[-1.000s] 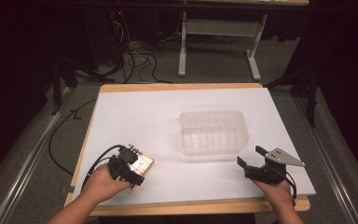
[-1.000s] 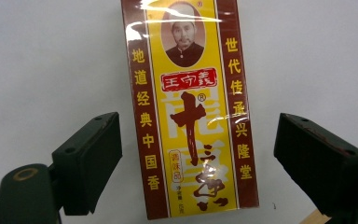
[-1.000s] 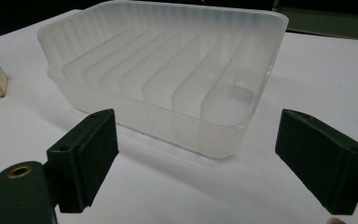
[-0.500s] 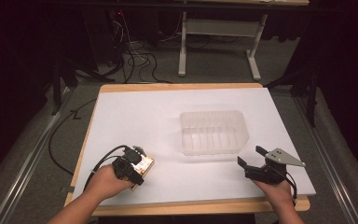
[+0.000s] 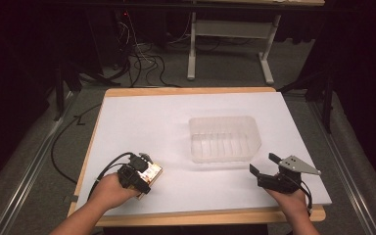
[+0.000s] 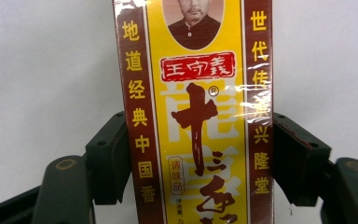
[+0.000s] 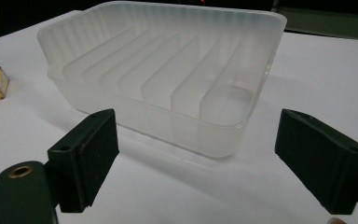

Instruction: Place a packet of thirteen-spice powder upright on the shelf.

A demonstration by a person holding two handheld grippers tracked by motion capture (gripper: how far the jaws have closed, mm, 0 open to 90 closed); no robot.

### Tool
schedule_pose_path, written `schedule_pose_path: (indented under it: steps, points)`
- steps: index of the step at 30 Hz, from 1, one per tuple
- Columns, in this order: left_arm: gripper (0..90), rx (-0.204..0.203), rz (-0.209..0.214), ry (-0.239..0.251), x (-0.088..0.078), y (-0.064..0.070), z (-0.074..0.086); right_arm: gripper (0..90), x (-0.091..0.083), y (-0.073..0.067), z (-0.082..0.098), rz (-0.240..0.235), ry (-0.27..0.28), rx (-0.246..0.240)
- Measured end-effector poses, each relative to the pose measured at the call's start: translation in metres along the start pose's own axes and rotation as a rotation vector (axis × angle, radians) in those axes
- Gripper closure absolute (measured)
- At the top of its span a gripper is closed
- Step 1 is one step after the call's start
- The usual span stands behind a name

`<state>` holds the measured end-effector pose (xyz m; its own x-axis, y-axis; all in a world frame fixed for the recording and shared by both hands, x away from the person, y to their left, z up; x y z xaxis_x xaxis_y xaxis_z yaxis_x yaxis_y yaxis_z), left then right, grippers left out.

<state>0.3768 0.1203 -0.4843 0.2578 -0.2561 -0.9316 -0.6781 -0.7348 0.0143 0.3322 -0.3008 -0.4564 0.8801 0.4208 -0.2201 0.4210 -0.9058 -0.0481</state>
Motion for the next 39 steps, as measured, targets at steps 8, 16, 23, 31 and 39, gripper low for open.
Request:
schedule_pose_path:
  steps: [8, 16, 23, 31, 39]
  points:
    - [32.3, -0.005, 0.001, 0.096, -0.012, -0.001, -0.003, 13.7, 0.0, -0.001, 0.0, -0.001, -0.001, 0.001]
    - [32.4, 0.002, 0.012, 0.251, -0.023, 0.003, -0.006, 13.8, 0.0, -0.001, 0.0, -0.001, -0.002, 0.0]
    - [32.4, 0.014, 0.017, 0.401, -0.03, 0.01, -0.01, 14.0, 0.0, -0.001, 0.001, 0.001, -0.001, 0.002]
    - [32.4, -0.008, 0.033, 0.536, -0.027, 0.018, -0.014, 14.1, 0.001, -0.001, 0.001, -0.001, -0.002, 0.001]
    - [32.5, -0.004, 0.017, 0.673, -0.029, 0.032, -0.021, 14.3, 0.0, -0.001, 0.001, -0.002, 0.001, 0.002]
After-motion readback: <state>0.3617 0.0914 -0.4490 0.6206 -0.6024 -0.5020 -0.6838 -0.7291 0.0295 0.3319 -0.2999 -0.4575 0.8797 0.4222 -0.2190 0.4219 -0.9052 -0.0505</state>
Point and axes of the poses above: each handheld gripper's, and its own axes: x roughly forward along the jaws, z roughly out of its underside, y roughly to its right, the point moved 4 cm from there along x, roughly forward along the jaws, and after that the axes turned 12 degrees about y, right-handed, at the moved point
